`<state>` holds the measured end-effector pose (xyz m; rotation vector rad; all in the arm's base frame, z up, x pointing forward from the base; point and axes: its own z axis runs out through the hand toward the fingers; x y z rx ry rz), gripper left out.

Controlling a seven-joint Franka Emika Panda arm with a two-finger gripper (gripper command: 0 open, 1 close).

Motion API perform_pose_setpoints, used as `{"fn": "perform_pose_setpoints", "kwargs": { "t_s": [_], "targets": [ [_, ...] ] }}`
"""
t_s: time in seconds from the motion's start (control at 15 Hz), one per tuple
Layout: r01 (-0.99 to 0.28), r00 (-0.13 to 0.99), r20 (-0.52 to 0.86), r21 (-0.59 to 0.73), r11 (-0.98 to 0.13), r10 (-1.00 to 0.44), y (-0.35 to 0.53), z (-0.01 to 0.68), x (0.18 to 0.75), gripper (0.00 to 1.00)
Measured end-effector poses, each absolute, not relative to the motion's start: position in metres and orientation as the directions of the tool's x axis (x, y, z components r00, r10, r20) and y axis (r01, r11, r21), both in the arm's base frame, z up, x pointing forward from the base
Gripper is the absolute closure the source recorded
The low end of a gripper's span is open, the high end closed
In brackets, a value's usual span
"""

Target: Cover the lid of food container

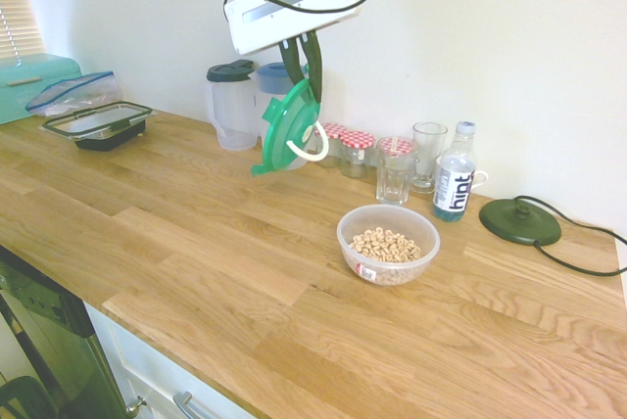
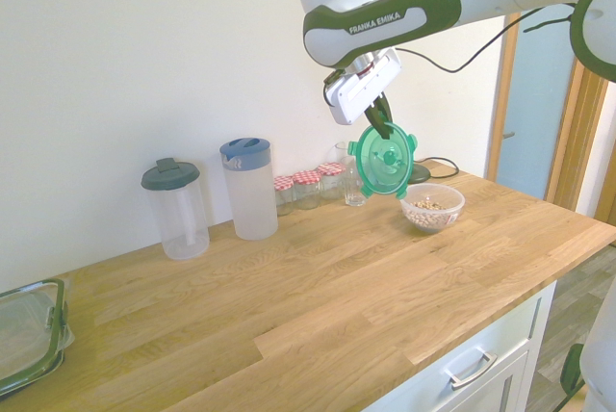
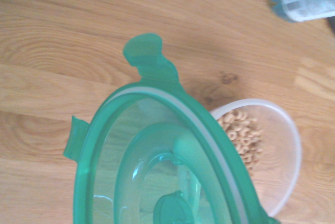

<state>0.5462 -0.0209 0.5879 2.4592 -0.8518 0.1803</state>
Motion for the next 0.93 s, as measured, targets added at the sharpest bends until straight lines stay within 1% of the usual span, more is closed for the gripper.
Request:
{"fn": "perform_pose_setpoints", "kwargs": {
  "t_s": [0.2, 0.47, 0.6, 0.8, 0.93],
  "targets": [
    [-0.616, 0.787, 0.4, 0.557, -0.557, -0.47, -0.033, 0.588, 0.553, 1.0],
    [-0.623, 0.781, 0.517, 0.686, -0.375, -0.35, -0.058, 0.565, 0.562, 1.0],
    [-0.643, 0.764, 0.574, 0.715, -0.274, -0.294, -0.067, 0.546, 0.559, 1.0],
    [-0.694, 0.714, 0.658, 0.711, -0.113, -0.238, -0.068, 0.507, 0.549, 1.0],
    [-0.695, 0.704, 0.677, 0.719, -0.015, -0.214, -0.07, 0.488, 0.547, 1.0]
  ]
}}
